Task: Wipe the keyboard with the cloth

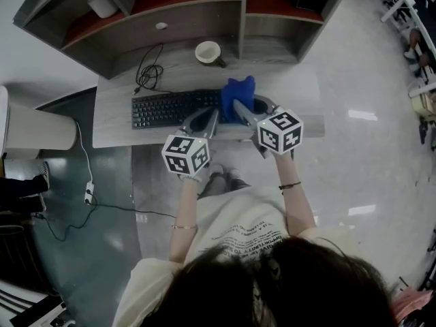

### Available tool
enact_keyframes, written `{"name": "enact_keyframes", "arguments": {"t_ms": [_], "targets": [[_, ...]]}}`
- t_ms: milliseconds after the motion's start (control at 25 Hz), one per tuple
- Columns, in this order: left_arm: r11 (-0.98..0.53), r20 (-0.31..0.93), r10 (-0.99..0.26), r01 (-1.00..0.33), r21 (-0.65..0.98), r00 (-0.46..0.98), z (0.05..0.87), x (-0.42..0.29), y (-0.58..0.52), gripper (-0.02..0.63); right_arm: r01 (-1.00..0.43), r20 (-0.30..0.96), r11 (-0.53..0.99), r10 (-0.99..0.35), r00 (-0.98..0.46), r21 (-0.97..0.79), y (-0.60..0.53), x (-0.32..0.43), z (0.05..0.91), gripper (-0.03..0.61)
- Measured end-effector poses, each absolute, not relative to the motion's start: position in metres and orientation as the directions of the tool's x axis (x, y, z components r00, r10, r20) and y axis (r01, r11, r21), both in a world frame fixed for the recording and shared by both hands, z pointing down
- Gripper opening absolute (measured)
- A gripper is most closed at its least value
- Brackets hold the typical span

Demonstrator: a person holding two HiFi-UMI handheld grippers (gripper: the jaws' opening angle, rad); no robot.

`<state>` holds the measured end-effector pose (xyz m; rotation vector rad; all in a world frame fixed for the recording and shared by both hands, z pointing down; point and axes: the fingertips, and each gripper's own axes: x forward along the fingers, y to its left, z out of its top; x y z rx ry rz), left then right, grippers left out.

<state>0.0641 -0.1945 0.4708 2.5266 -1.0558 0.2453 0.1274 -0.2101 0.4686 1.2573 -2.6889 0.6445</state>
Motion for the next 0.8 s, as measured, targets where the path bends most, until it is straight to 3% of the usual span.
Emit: {"name": "enact_keyframes", "arguments": {"t_ms": [800], "targets": [[-0.777,0.358,-0.343,-0.477,0.411,0.868,0.511,0.086,-0.209,0.002,-0.919,0.367,0.257,-0.858,-0.359,-0.298,-0.212,0.169,0.498,0.058]]}}
